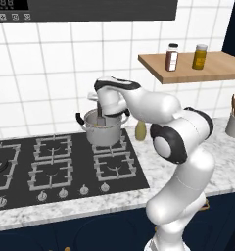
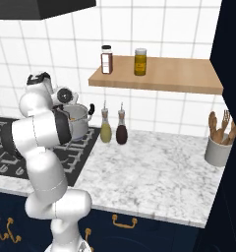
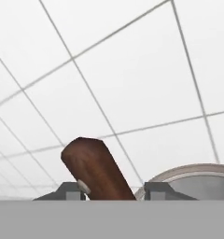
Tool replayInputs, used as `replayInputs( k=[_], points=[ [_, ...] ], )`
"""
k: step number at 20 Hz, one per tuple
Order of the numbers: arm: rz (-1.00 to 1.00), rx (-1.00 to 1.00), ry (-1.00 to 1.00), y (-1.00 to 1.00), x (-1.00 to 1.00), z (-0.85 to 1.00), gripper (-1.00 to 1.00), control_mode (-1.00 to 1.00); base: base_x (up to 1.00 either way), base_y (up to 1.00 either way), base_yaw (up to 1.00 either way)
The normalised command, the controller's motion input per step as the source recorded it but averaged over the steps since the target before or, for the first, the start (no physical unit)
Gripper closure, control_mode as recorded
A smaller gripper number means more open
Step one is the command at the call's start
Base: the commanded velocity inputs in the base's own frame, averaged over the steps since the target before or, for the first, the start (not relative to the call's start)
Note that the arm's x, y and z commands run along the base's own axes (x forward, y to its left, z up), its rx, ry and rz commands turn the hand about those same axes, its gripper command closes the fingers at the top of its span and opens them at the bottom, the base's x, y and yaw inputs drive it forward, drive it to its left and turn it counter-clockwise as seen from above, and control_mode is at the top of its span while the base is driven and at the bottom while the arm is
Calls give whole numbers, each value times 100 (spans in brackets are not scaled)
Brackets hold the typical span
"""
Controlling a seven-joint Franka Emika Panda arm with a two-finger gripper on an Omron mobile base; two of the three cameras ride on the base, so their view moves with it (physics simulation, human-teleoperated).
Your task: Put the tomato and potato in the pot. Retrieve the spatula and lightly stir the vegetables in the pot.
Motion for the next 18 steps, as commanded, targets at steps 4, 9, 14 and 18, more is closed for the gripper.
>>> replayInputs(
  k=[4,9,14,18],
  points=[
    [0,-5,0,0,0,-44,100,-100,0,0,0],
    [0,-16,-7,0,7,-55,100,-100,0,0,0],
    [0,-37,-42,0,4,-18,100,-100,0,0,0],
    [0,-35,-58,9,0,0,100,-100,0,0,0]
  ],
)
